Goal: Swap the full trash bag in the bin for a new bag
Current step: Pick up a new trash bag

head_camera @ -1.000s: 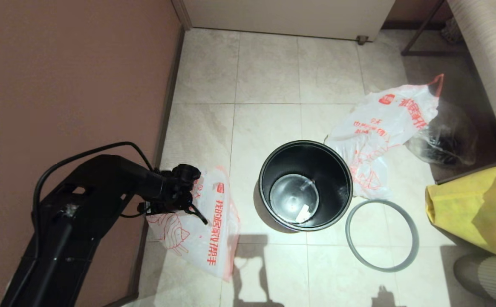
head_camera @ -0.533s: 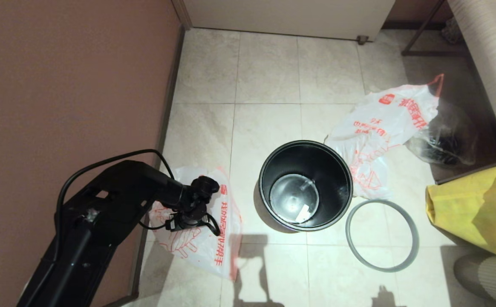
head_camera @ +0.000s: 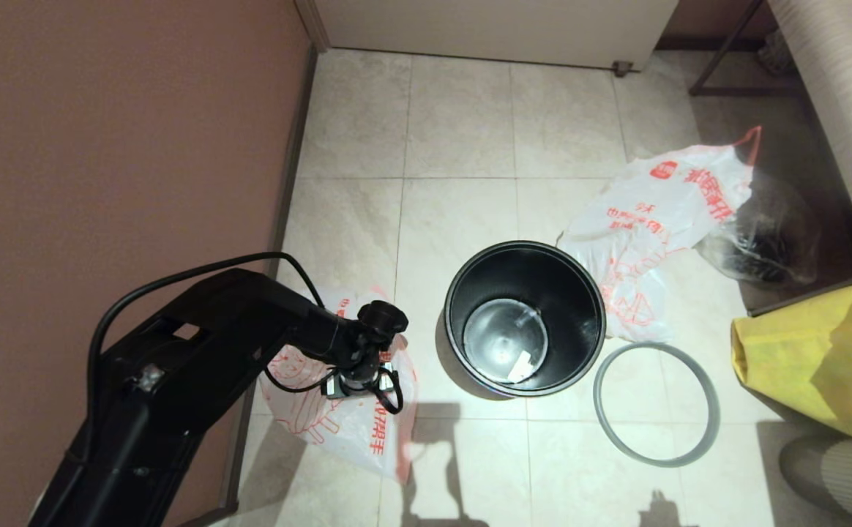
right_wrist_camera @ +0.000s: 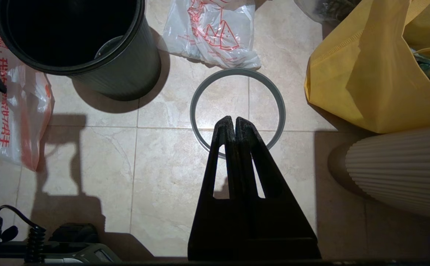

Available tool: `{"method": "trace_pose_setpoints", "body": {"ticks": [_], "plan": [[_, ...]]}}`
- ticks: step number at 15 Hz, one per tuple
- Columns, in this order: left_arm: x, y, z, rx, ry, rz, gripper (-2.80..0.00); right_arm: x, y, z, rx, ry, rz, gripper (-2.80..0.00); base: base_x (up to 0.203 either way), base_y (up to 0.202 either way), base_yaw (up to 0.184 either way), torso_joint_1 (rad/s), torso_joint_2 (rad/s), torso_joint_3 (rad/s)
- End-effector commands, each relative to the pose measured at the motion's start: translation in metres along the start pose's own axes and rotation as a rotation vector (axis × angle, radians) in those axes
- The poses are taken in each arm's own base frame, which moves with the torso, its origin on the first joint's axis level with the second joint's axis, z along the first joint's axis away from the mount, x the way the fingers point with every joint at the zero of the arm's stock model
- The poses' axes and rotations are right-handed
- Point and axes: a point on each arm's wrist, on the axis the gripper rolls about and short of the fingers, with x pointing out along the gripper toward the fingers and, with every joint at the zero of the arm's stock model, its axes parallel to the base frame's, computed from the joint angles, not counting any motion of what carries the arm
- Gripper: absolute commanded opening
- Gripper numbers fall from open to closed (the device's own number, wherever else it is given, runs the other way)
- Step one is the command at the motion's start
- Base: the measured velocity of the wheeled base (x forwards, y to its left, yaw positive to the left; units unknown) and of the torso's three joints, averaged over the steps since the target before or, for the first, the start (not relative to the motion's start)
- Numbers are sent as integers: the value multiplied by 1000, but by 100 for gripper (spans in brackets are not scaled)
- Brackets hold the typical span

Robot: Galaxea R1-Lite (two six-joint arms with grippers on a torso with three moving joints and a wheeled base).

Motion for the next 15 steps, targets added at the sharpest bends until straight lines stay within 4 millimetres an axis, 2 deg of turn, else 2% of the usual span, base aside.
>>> {"method": "trace_pose_setpoints", "body": {"ticks": [1, 2, 4, 7, 10, 14, 15], "plan": [[-17, 0, 6, -4, -33, -32, 0, 0, 0, 0, 0, 2, 1, -280, 0, 0, 0, 0, 0, 0], [-22, -5, 5, 24, -42, -56, 0, 0, 0, 0, 0, 2, 1, -280, 0, 0, 0, 0, 0, 0], [-17, -9, 5, 50, -51, -56, 0, 0, 0, 0, 0, 2, 1, -280, 0, 0, 0, 0, 0, 0], [1, -16, 3, 66, -52, -33, 0, 0, 0, 0, 0, 2, 1, -280, 0, 0, 0, 0, 0, 0], [29, -20, 7, 62, -90, 50, 0, 0, 0, 0, 0, 2, 1, -280, 0, 0, 0, 0, 0, 0], [39, -25, 8, 89, -104, 66, 0, 0, 0, 0, 0, 2, 1, -280, 0, 0, 0, 0, 0, 0], [37, -28, 6, 96, -104, 61, 0, 0, 0, 0, 0, 2, 1, -280, 0, 0, 0, 0, 0, 0]]}}
